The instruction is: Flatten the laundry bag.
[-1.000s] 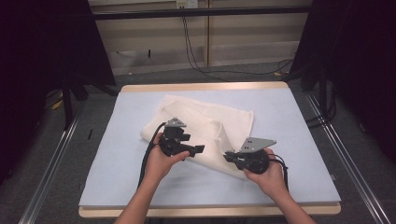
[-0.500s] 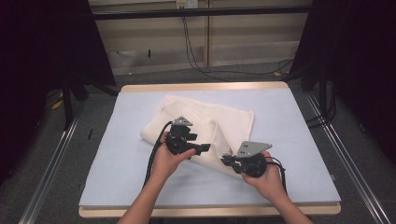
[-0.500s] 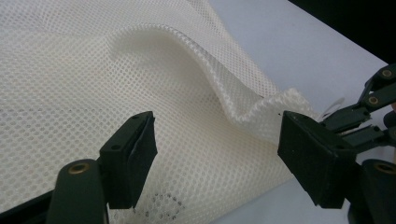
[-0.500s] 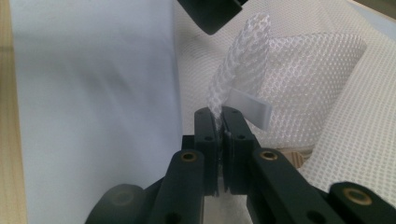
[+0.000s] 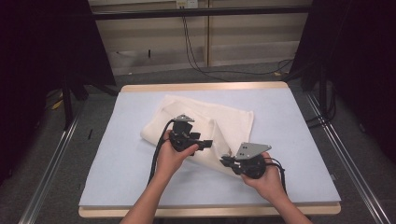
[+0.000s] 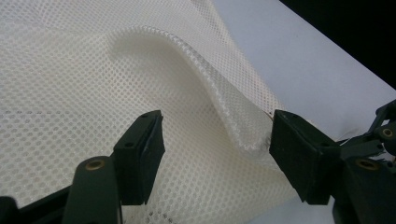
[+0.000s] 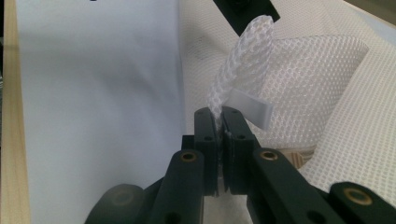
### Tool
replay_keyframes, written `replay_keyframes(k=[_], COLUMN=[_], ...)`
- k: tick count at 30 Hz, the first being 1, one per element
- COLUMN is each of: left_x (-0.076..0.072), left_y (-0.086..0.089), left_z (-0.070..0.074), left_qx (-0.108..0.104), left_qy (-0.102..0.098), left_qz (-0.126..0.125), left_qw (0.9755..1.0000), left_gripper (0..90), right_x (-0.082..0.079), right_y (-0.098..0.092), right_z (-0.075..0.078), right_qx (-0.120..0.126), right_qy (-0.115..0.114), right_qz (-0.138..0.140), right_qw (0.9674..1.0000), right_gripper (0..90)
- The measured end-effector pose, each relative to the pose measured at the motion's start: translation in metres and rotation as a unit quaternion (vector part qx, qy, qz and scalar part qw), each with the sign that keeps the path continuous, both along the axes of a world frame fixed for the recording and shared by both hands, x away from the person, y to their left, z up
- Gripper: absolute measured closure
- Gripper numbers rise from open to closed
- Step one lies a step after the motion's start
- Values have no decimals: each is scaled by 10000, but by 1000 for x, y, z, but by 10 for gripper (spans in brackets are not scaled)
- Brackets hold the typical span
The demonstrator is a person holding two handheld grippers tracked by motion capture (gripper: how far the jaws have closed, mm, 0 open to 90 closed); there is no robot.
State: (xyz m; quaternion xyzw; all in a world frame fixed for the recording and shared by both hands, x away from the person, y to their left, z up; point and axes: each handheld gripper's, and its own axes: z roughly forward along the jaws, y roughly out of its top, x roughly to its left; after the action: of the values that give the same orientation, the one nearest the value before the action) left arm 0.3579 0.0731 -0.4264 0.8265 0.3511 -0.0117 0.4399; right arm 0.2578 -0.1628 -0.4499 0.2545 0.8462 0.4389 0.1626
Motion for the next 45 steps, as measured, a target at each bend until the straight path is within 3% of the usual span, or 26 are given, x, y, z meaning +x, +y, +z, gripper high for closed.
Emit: replay_keyframes(k=[11, 19, 28, 30, 33, 40, 41, 45], left_x=[4, 8, 8, 8, 7, 5, 4, 1], left_y=[-9, -14, -17, -16, -17, -16, -15, -12], left_z=[-1, -2, -2, -1, 0, 2, 2, 4], left_qx=[-76, -159, 97, 189, 169, 236, 370, 483], left_qy=[121, 300, 184, 43, 19, 34, -4, 69], left_qz=[-94, -114, -179, -266, -274, -235, -257, -300], left_qw=[9999, 9994, 9996, 9995, 9995, 9994, 9990, 9984], left_gripper=[457, 587, 778, 836, 880, 900, 900, 900], right_x=[0, 0, 0, 0, 0, 0, 0, -1], right_y=[0, 1, -1, -1, -2, -3, -4, -7], right_z=[1, 1, 1, 1, 3, 3, 3, 6], right_qx=[-30, -55, -14, -32, -18, -6, 34, 108], right_qy=[-93, -126, -145, -162, -171, -181, -152, -77], right_qz=[31, 93, 121, 139, 145, 127, 128, 31], right_qw=[9999, 9999, 9998, 9998, 9997, 9998, 9998, 9999], right_gripper=[859, 859, 859, 859, 859, 844, 817, 721])
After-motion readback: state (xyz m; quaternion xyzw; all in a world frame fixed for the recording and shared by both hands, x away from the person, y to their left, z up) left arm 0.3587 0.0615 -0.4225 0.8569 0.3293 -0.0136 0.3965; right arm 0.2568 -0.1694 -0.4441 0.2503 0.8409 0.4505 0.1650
